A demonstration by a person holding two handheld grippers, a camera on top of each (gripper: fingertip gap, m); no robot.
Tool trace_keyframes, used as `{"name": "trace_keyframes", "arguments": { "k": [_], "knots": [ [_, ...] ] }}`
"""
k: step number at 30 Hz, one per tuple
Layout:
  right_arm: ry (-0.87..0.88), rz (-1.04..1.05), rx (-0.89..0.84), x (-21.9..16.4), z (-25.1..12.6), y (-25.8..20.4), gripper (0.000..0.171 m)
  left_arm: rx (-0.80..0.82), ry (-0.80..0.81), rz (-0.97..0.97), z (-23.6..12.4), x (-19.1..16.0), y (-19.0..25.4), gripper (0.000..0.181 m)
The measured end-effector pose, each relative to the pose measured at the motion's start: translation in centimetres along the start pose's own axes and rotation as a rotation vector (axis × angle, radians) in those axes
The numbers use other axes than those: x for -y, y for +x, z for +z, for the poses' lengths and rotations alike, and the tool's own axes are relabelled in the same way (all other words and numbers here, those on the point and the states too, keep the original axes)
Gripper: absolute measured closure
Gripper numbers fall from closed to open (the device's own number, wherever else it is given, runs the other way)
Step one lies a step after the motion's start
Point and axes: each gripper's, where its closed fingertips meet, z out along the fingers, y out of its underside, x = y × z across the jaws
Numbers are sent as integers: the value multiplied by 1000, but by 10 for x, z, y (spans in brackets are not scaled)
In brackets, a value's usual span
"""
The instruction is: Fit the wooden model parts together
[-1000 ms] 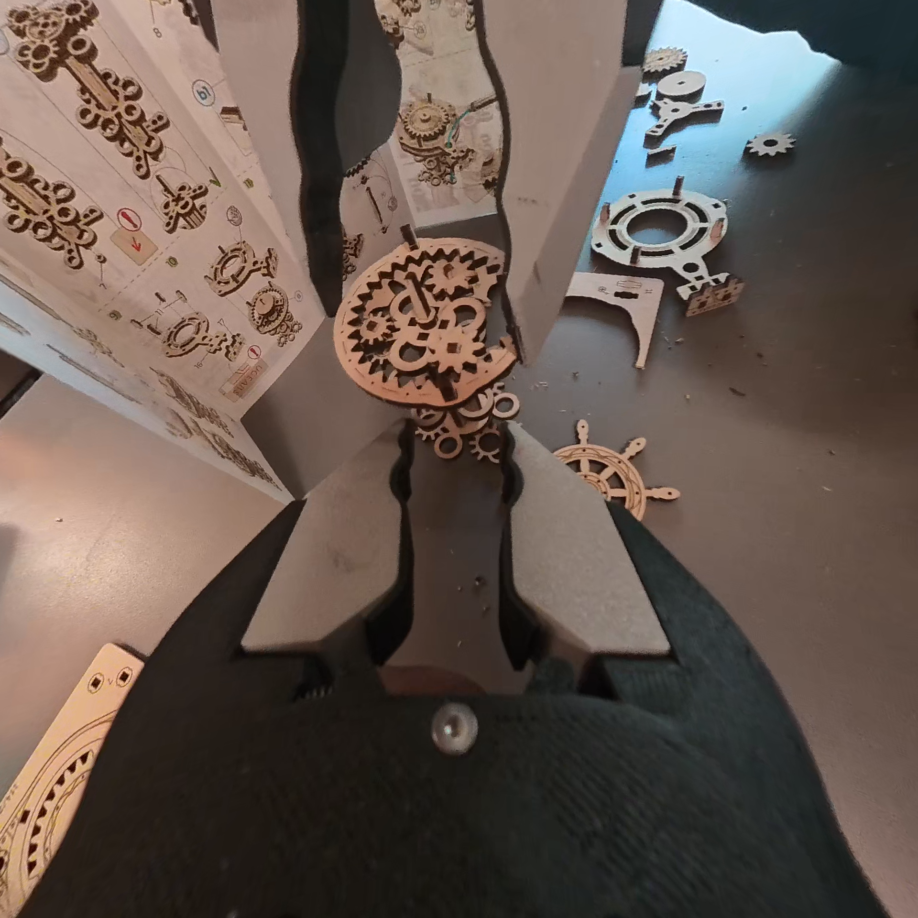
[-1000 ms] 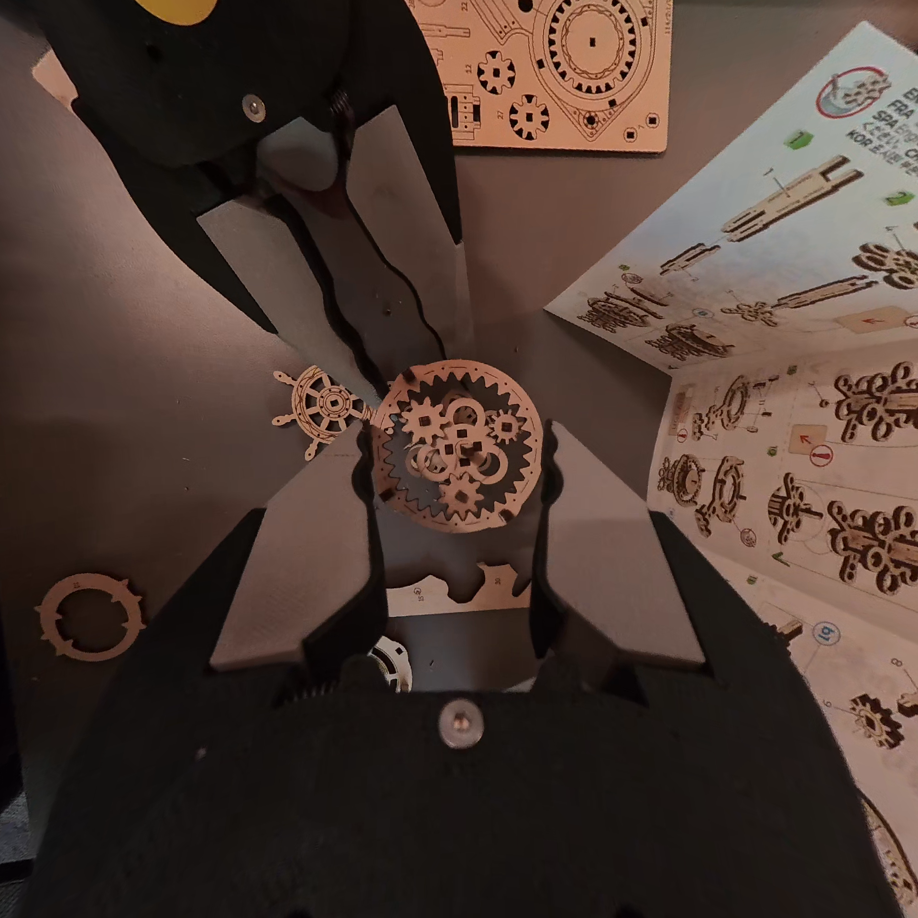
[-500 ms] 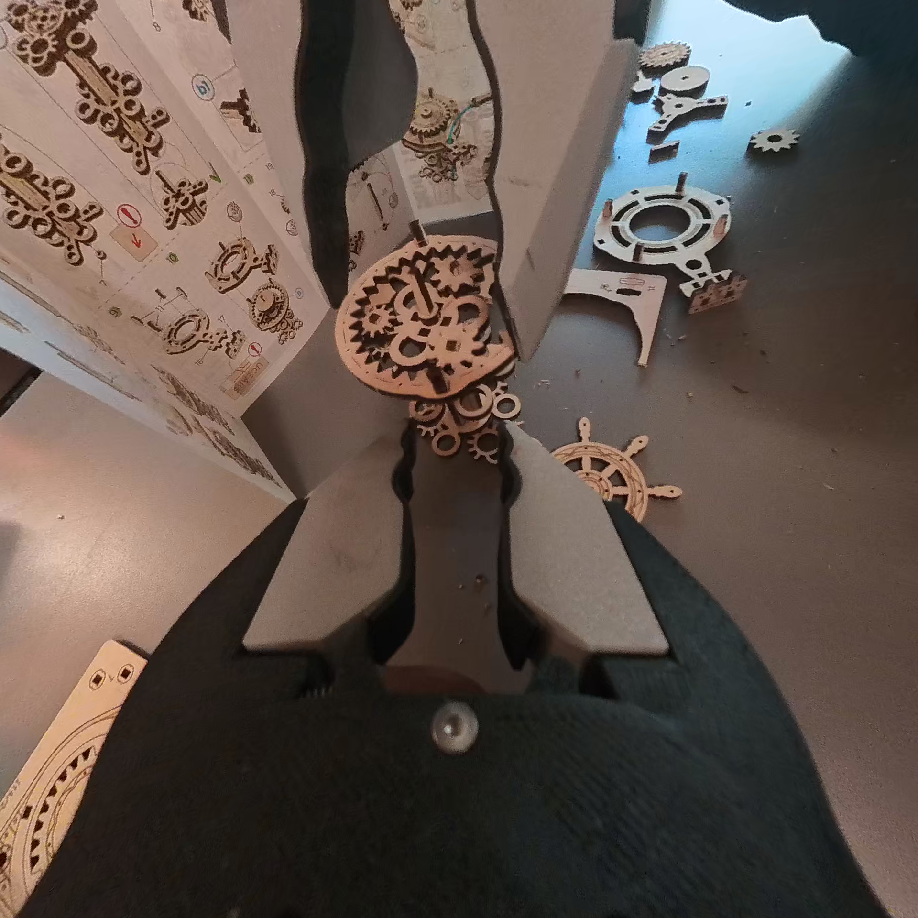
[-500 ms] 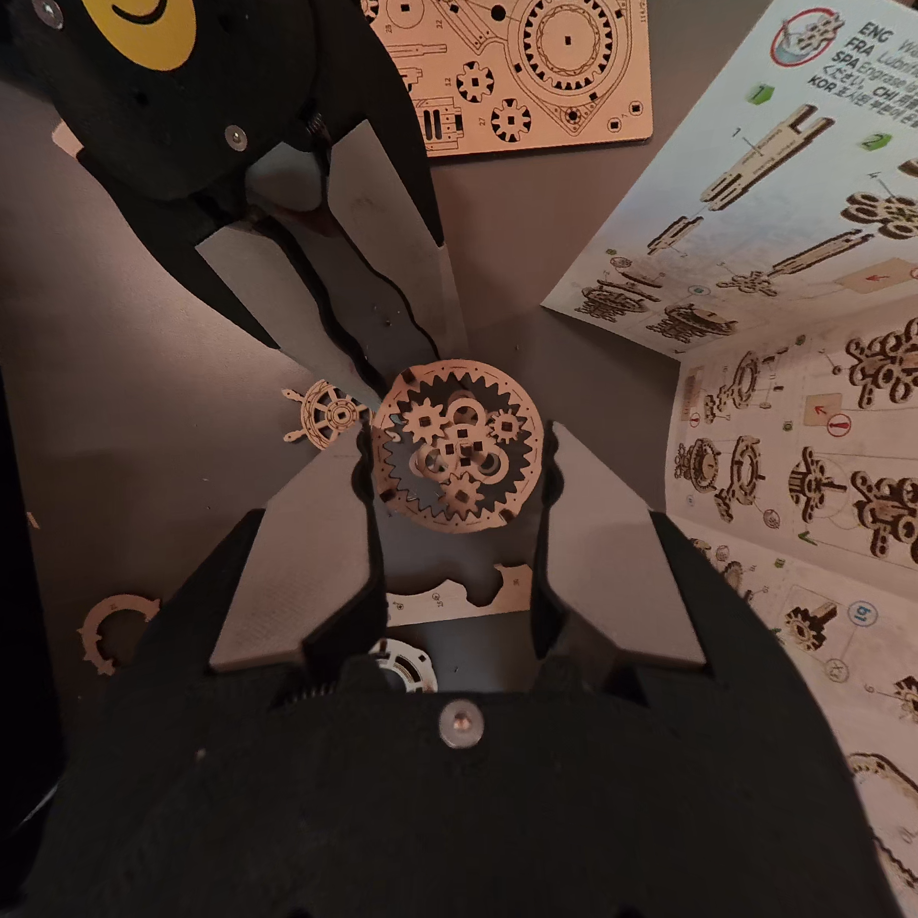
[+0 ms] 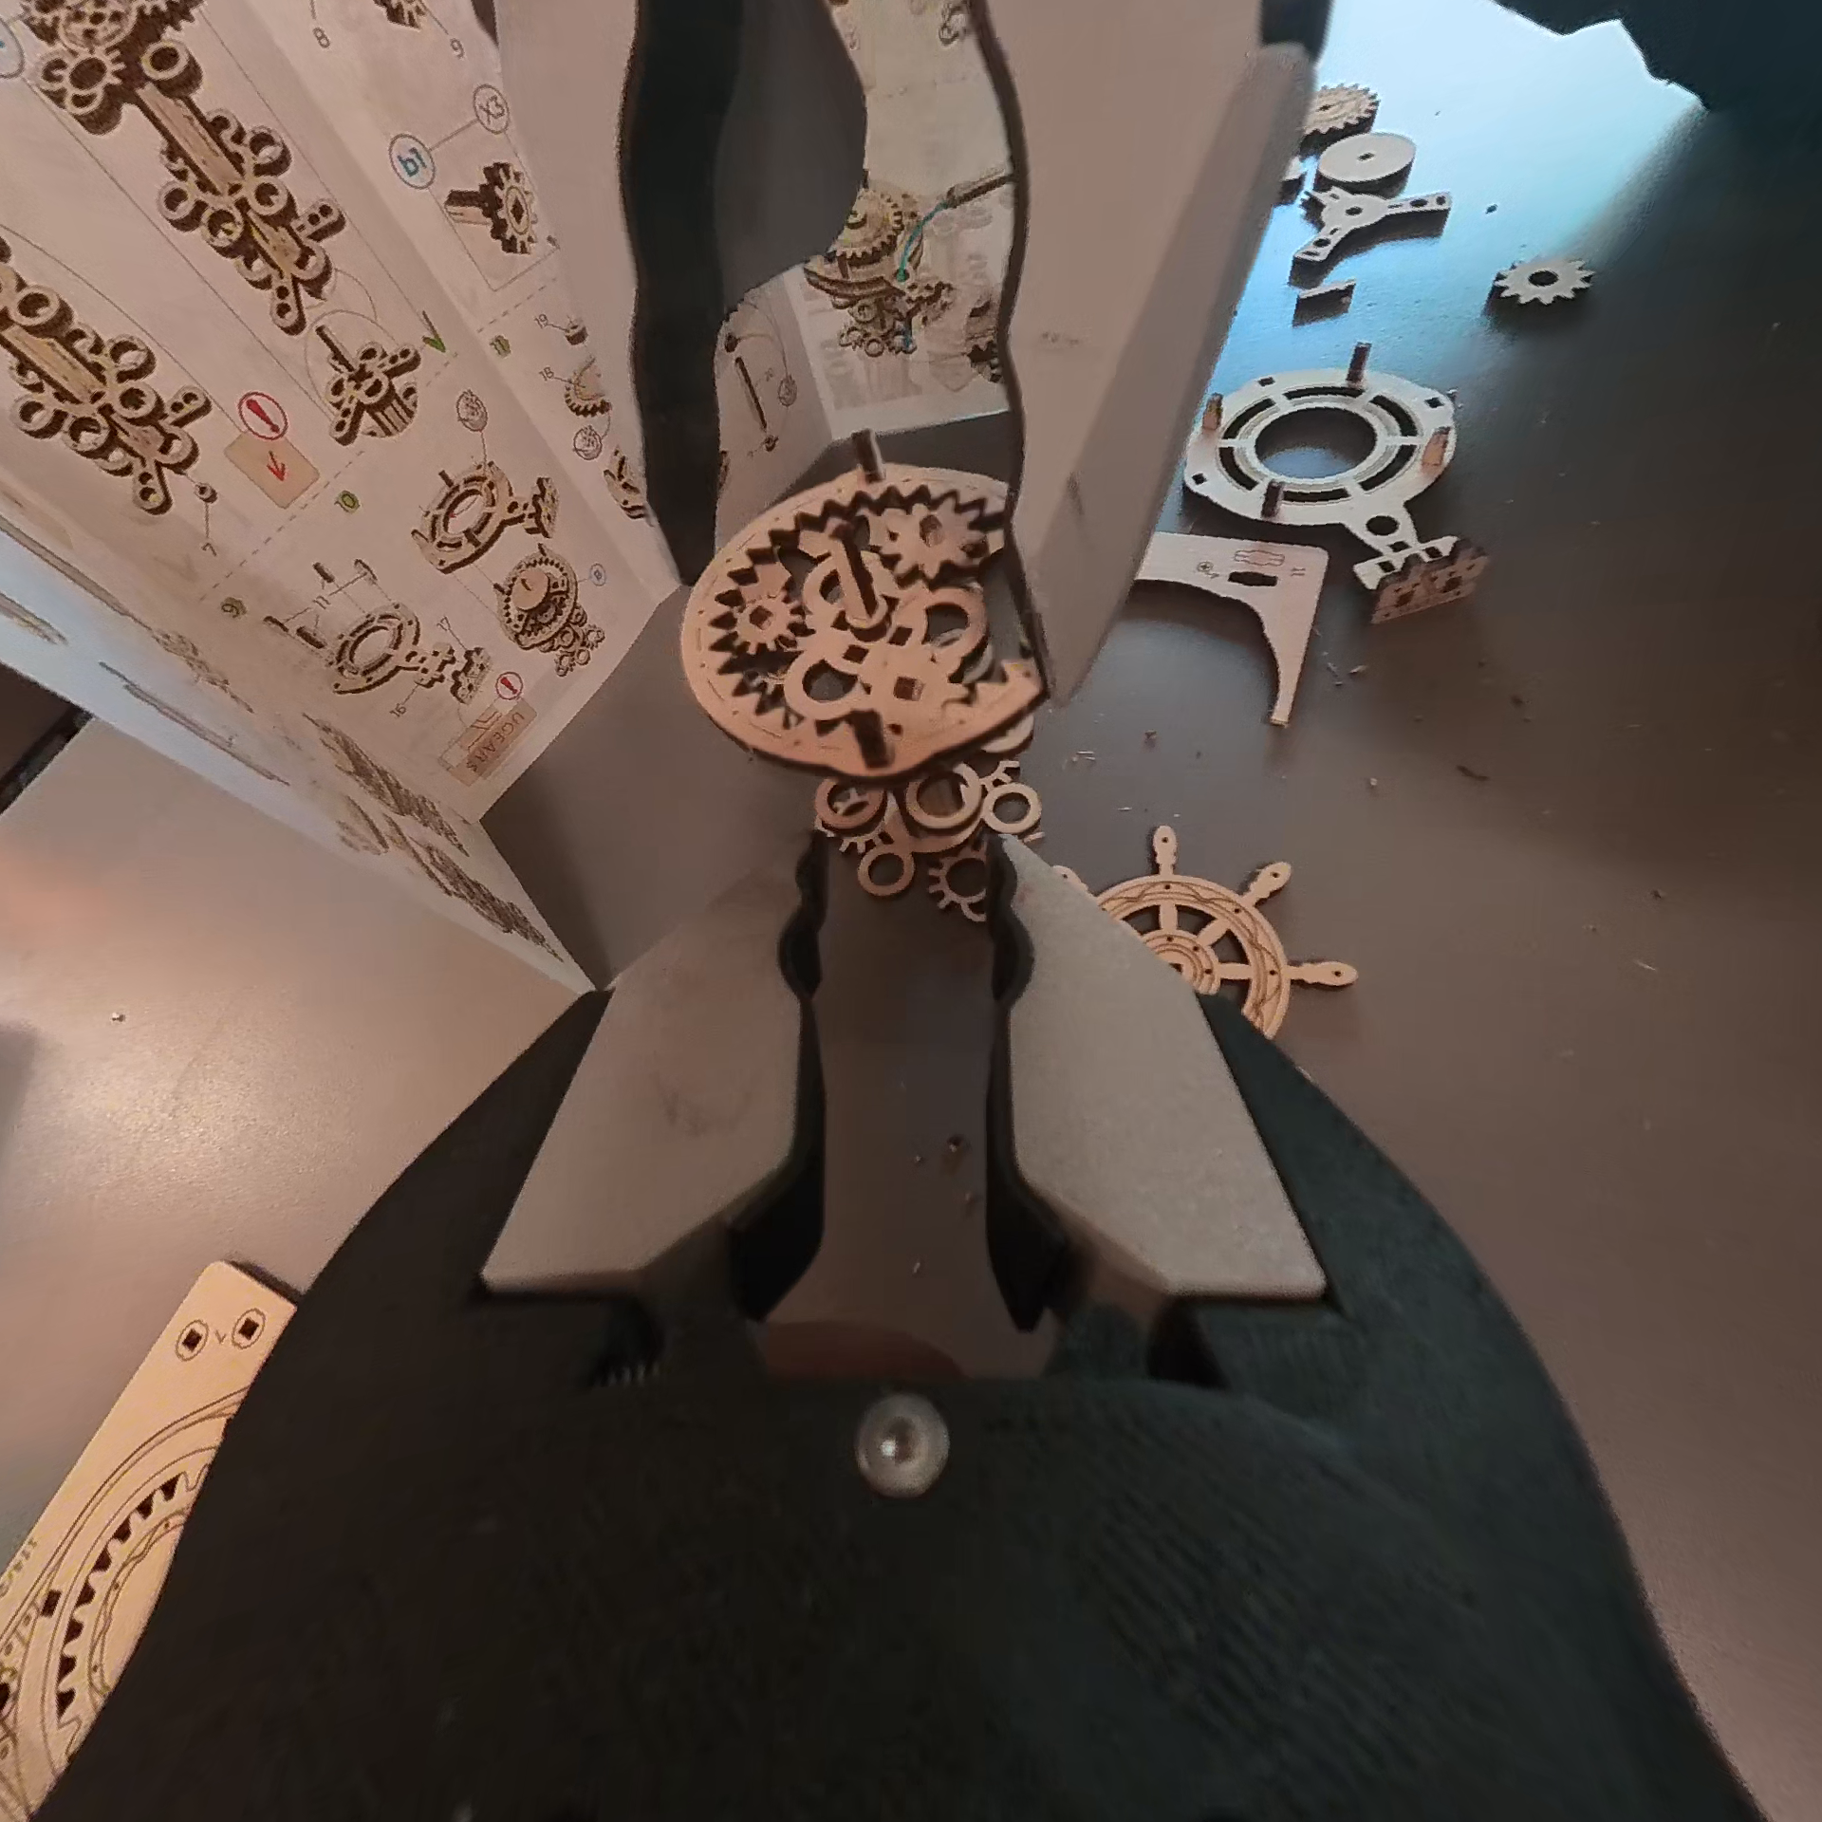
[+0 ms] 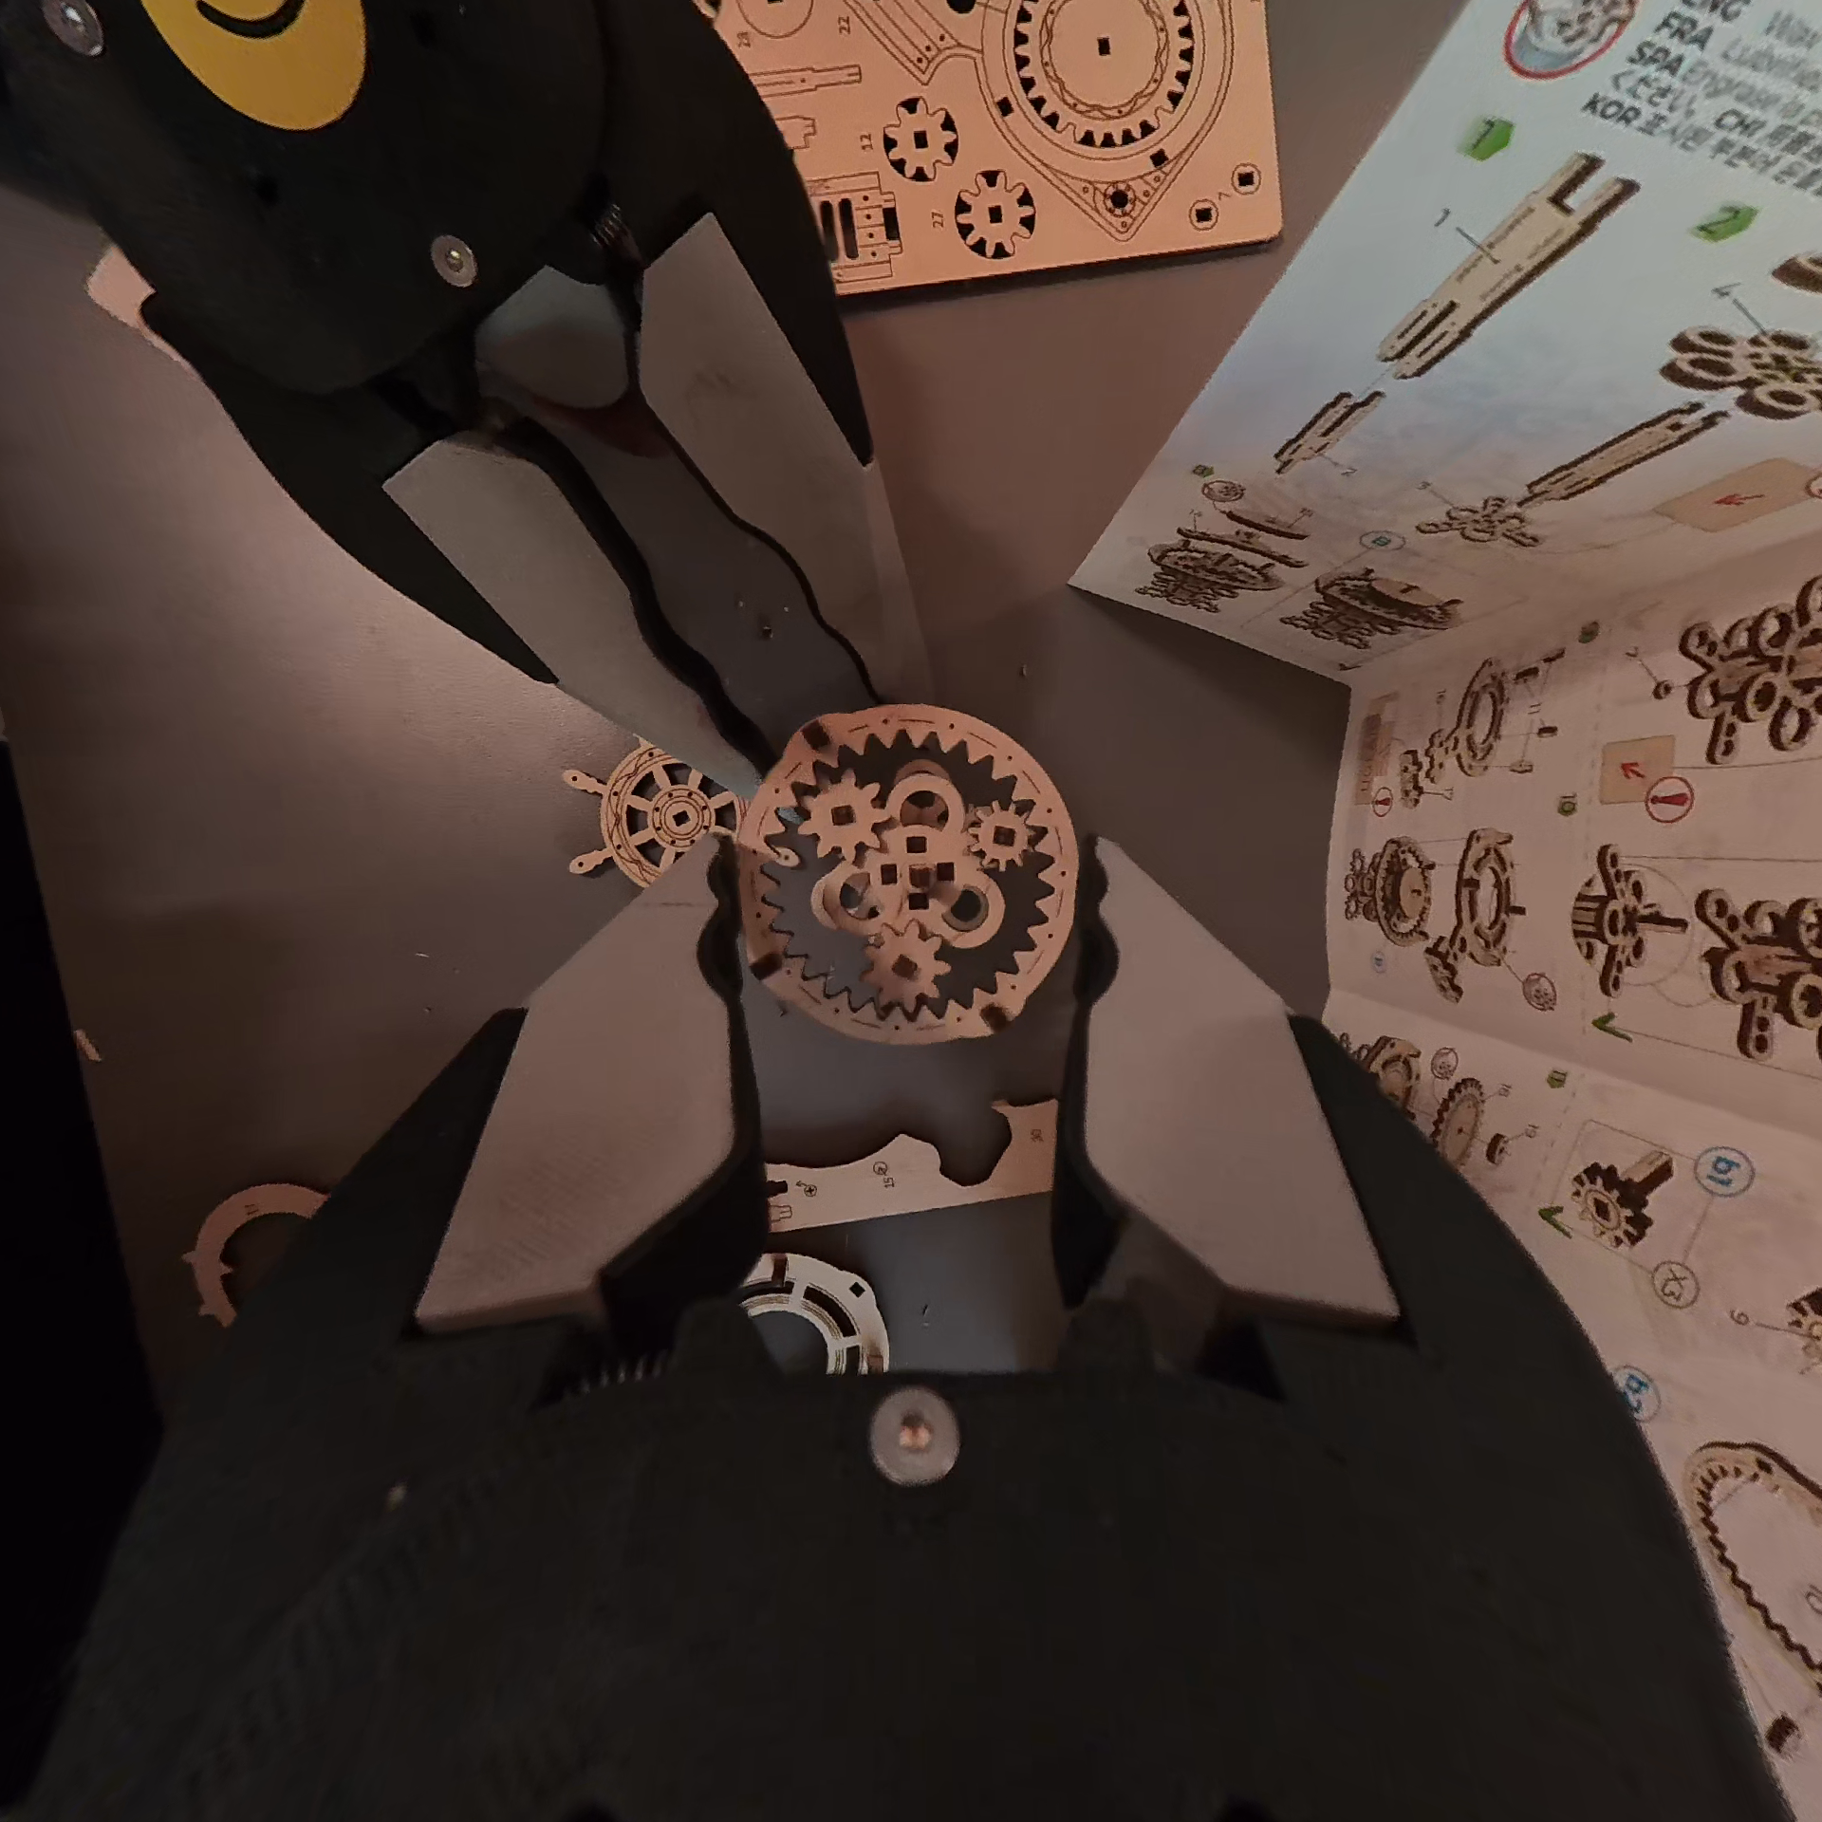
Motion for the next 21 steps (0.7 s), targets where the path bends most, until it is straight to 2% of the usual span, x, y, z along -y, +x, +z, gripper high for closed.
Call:
{"name": "trace_keyframes", "arguments": {
  "k": [21],
  "knots": [
    [-11, -28, -41, -4, -6, 3, 104, 6, -7, 5, -1, -2, 0, 152]
  ]
}}
